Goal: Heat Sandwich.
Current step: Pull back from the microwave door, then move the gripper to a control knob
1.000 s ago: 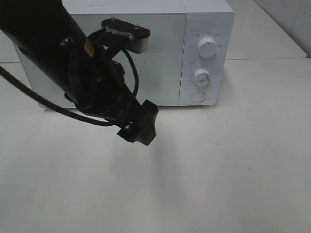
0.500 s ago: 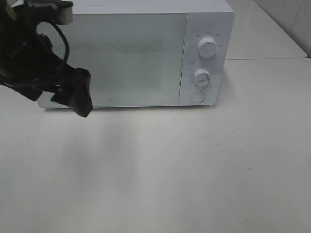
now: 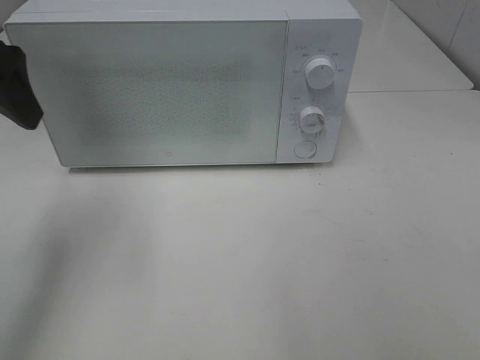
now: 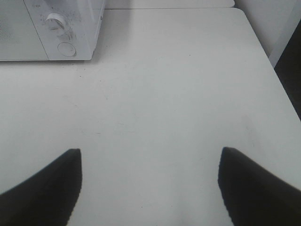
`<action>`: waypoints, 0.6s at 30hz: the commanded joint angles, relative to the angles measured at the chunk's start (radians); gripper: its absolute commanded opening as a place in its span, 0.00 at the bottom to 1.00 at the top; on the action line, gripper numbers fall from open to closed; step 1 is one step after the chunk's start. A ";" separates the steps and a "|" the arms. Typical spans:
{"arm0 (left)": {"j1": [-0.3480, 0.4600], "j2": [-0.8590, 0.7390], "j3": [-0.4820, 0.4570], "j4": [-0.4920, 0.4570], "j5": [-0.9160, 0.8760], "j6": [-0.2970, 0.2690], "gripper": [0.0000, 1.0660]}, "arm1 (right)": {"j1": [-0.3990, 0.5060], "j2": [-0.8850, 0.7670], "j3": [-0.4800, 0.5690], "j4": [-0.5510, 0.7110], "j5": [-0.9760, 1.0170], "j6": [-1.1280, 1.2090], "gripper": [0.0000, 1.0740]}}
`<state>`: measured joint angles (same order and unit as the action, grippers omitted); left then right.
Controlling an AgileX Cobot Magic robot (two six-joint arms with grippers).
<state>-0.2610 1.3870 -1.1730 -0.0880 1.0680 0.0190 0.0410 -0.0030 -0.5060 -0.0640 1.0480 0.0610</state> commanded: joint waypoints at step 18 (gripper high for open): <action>0.267 -0.387 0.291 0.031 0.030 0.037 0.97 | -0.007 -0.027 0.001 -0.006 -0.010 -0.002 0.71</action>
<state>0.0030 1.0140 -0.8960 -0.0540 1.1140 0.0510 0.0410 -0.0030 -0.5060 -0.0640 1.0480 0.0610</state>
